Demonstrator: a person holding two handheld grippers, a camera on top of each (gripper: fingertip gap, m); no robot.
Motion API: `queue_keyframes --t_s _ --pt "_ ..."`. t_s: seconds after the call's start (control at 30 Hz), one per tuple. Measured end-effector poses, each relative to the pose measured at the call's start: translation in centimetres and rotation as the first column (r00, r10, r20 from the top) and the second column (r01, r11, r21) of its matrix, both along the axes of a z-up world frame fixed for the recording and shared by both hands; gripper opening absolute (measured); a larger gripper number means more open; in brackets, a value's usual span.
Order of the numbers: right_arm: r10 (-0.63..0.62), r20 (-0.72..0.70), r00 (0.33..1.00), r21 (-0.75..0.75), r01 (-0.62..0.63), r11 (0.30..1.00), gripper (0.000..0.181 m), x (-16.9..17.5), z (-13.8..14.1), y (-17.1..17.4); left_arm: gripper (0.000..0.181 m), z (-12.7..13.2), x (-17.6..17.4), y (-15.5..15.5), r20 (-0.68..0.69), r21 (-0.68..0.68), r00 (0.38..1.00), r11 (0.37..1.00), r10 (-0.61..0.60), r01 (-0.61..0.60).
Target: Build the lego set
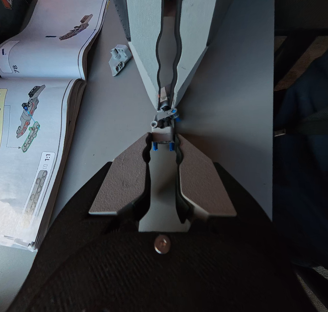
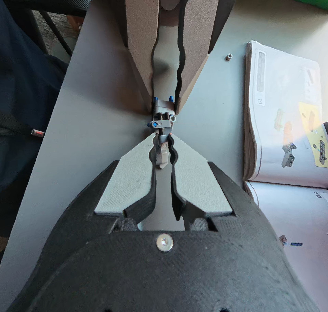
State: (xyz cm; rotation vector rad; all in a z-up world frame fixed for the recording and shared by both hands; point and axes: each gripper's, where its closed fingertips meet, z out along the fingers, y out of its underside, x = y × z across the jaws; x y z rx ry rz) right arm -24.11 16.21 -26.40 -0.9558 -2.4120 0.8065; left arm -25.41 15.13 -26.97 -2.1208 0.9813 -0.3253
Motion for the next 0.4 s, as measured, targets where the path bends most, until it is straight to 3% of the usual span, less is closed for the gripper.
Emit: queue_keyframes --t_s 0.03,0.23,0.4 --pt "-0.012 0.004 1.000 0.010 0.012 1.000 0.008 0.00 -0.04 0.22 0.023 0.00 0.00 0.01 0.000 0.000 1.000 1.000 0.000 0.000" --pt "-0.031 -0.003 1.000 0.036 0.031 0.999 0.011 0.20 -0.23 0.47 0.023 0.01 -0.06 0.05 -0.003 0.003 1.000 1.000 0.005 -0.005" --pt "-0.024 -0.002 1.000 -0.086 0.024 0.996 0.014 0.69 0.55 0.41 0.023 0.01 -0.01 0.00 -0.006 0.007 1.000 1.000 0.001 -0.001"
